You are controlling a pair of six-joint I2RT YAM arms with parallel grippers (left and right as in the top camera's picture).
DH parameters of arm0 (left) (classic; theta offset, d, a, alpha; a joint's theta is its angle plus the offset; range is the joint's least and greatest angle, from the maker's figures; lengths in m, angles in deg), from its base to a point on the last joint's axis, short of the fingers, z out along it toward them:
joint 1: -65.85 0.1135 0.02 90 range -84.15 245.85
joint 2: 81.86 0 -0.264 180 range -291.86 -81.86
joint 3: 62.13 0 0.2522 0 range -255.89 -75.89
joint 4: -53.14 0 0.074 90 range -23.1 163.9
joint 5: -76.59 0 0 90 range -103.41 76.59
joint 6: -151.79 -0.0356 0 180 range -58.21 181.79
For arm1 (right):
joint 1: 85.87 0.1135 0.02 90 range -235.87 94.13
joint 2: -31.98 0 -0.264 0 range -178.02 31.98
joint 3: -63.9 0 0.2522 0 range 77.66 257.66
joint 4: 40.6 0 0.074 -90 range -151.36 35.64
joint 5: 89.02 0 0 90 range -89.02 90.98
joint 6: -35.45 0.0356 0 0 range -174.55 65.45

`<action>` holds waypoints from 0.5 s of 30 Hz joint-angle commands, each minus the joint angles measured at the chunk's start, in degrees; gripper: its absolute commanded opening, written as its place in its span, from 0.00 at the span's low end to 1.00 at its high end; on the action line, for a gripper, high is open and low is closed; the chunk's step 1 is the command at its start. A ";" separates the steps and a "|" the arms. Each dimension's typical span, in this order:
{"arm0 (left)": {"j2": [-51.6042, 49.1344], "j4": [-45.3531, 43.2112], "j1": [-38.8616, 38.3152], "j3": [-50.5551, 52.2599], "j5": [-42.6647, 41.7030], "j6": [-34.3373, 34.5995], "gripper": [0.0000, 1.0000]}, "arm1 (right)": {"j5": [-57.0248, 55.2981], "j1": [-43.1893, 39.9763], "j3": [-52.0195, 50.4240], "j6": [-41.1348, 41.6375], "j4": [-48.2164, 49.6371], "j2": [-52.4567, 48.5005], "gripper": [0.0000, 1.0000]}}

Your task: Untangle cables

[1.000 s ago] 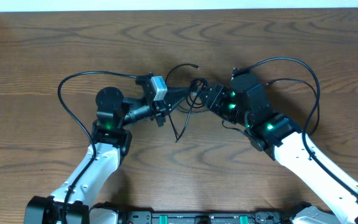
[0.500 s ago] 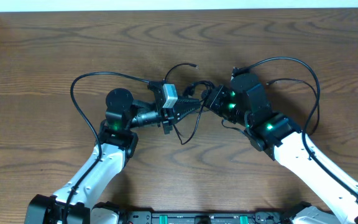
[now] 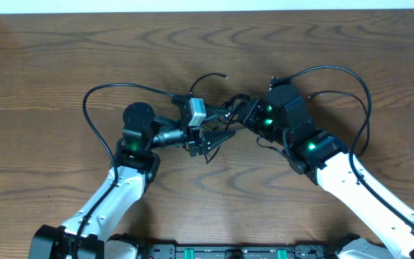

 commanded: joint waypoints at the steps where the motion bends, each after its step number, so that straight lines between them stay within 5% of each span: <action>1: 0.11 0.92 -0.24 -0.55 -0.81 -0.35 0.58 | -0.83 -0.26 0.37 -0.59 0.42 -0.26 0.01; 11: 0.11 10.01 -0.24 -0.55 7.43 -0.57 0.60 | 0.44 -0.26 0.37 -2.62 4.28 -0.26 0.01; 13: 0.11 10.01 -0.24 -0.55 9.18 -0.57 0.49 | 0.44 -0.26 0.37 -2.64 4.22 -0.26 0.01; 15: 0.11 10.05 -0.24 -0.55 11.39 -0.57 0.28 | 0.44 -0.26 0.37 -2.64 4.09 -0.26 0.01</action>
